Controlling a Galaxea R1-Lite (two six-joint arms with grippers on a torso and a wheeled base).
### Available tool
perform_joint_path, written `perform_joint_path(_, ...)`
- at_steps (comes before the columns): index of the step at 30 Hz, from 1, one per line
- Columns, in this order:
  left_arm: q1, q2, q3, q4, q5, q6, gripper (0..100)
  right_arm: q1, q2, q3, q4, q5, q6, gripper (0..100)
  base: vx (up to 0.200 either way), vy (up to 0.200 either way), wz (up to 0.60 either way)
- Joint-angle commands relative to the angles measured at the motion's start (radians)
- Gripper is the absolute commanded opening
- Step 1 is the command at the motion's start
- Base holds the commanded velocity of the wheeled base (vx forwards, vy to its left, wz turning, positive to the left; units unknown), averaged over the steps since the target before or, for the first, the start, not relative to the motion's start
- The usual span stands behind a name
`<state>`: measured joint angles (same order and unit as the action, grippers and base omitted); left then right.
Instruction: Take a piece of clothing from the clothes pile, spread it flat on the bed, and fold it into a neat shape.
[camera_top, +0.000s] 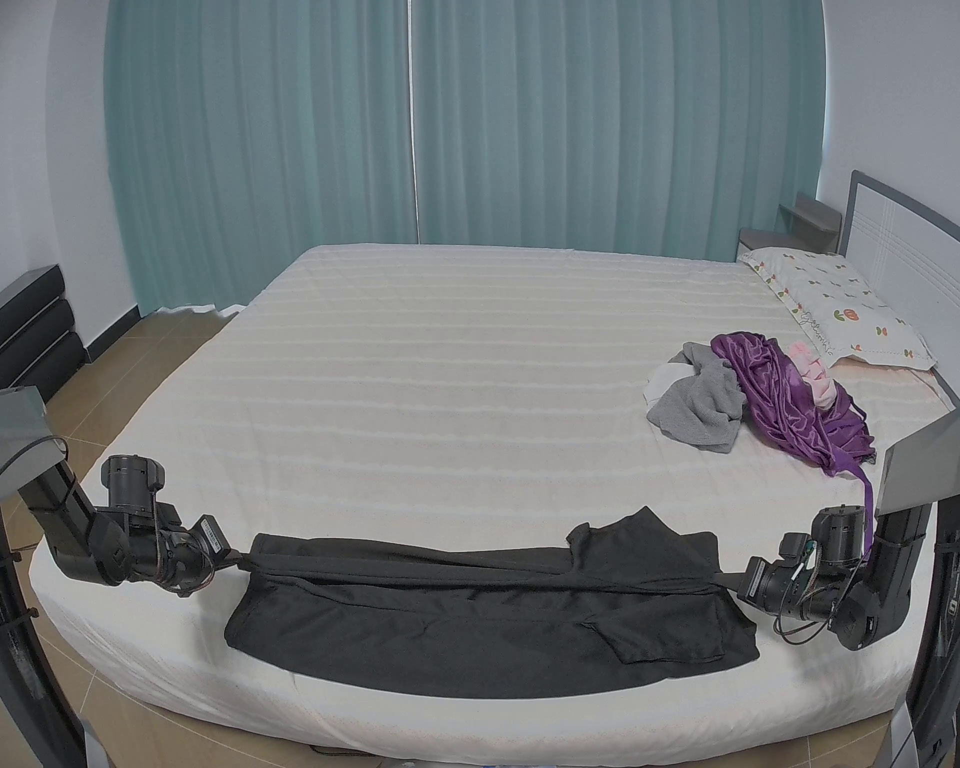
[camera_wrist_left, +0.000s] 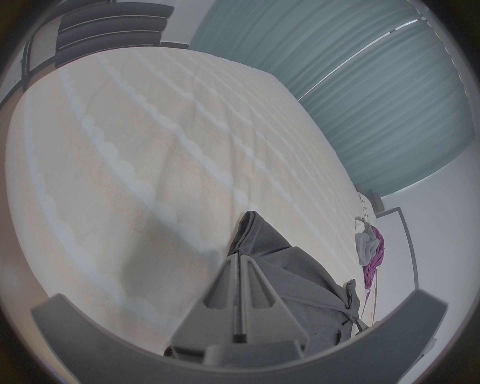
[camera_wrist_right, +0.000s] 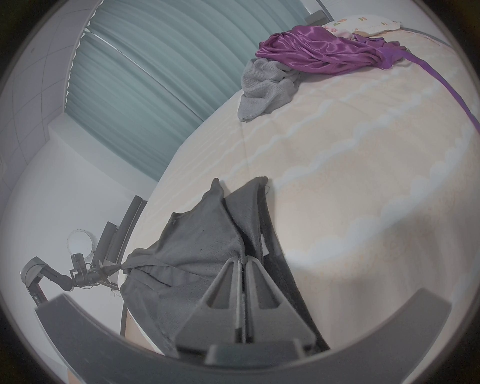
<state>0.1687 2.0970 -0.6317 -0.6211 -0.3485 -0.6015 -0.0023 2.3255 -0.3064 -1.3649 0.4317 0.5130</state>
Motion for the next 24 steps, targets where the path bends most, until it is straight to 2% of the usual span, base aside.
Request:
perform_joint_path(1, 0.0, 0.008, 0.009, 0.0, 0.0, 0.0, 0, 0.007, 0.049, 0.006, -0.011, -0.004, -0.004, 100, 0.0, 0.0, 0.0)
perform_joint_path(2, -0.002, 0.008, 0.015, 0.0, 0.0, 0.0, 0, 0.007, 0.054, 0.012, -0.017, -0.004, -0.007, 100, 0.0, 0.0, 0.0)
perform_joint_path(3, -0.002, 0.008, 0.02, 0.0, 0.0, 0.0, 100, 0.007, 0.055, 0.015, -0.026, -0.004, -0.008, 100, 0.0, 0.0, 0.0)
perform_joint_path(8, -0.003, -0.003, 0.023, 0.0, -0.001, 0.006, 100, -0.002, 0.025, 0.015, -0.079, 0.001, 0.015, 100, 0.0, 0.0, 0.0)
perform_joint_path(15, 0.0, -0.034, 0.021, -0.032, 0.0, -0.024, 100, 0.002, -0.034, -0.03, -0.074, 0.002, 0.068, 100, 0.0, 0.0, 0.0)
perform_joint_path(20, -0.003, -0.058, 0.012, -0.08, 0.005, -0.179, 100, 0.042, -0.043, -0.053, -0.072, 0.004, 0.122, 100, 0.0, 0.0, 0.0)
perform_joint_path(23, -0.008, -0.048, 0.021, -0.081, 0.019, -0.187, 100, 0.061, -0.035, -0.036, -0.085, -0.001, 0.21, 100, 0.0, 0.0, 0.0)
perform_joint_path(24, -0.006, -0.048, 0.021, -0.081, 0.019, -0.185, 100, 0.061, -0.035, -0.036, -0.085, -0.001, 0.214, 100, 0.0, 0.0, 0.0)
